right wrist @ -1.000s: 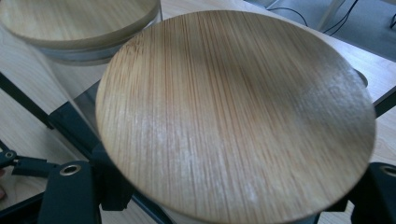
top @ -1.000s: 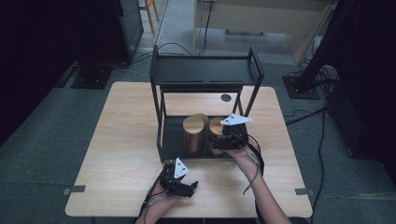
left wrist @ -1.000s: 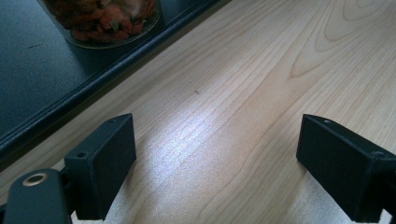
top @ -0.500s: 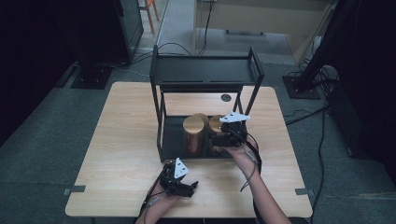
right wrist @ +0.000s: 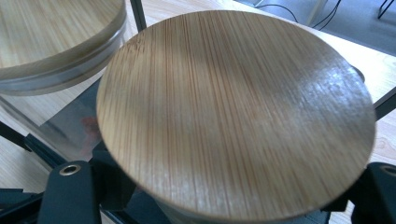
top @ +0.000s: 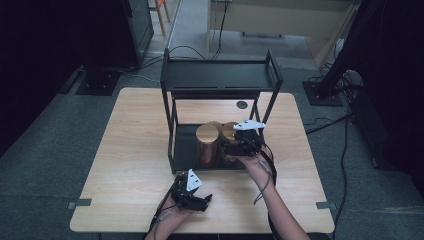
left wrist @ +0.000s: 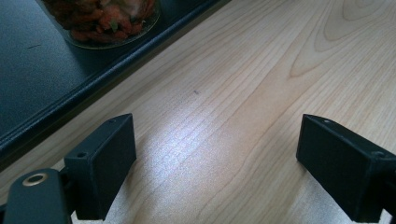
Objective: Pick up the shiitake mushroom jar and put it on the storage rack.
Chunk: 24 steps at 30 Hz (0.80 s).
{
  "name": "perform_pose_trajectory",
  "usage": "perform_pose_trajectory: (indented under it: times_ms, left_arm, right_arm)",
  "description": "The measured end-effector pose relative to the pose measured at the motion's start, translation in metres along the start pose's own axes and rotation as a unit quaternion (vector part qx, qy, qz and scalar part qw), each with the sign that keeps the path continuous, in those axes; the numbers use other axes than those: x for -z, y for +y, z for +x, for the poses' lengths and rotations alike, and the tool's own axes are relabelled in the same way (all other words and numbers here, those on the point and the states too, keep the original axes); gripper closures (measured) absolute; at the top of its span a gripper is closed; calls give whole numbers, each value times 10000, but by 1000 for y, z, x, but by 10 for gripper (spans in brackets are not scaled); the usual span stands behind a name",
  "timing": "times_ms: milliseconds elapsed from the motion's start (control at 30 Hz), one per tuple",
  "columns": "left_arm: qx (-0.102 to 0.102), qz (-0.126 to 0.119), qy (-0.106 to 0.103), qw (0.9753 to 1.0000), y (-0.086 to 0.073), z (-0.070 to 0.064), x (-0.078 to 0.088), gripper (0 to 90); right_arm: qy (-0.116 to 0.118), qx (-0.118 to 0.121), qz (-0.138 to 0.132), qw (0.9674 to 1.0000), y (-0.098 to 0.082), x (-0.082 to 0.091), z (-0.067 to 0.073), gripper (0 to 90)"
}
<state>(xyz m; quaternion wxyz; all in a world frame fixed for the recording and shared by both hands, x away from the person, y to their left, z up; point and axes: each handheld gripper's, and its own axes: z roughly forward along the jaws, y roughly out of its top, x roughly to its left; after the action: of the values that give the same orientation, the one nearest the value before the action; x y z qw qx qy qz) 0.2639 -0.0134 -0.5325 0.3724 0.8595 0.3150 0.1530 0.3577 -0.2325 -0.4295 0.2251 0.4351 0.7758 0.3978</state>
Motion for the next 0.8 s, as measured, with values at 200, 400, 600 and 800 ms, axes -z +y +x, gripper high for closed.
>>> perform_pose_trajectory:
  times_ms: [200,400,600,800]
  left_arm:
    - [1,-3,1,10000,0,0,0,122]
    - [5,-3,3,10000,0,0,0,122]
    - [5,-3,3,10000,0,0,0,122]
    - [4,-3,3,10000,0,0,0,122]
  right_arm:
    - [-2,-22,7,10000,-1,0,-1,246]
    - [-36,8,30,10000,-1,0,0,243]
    - [-26,28,53,10000,-3,0,0,234]
    - [19,60,20,10000,-4,1,-1,225]
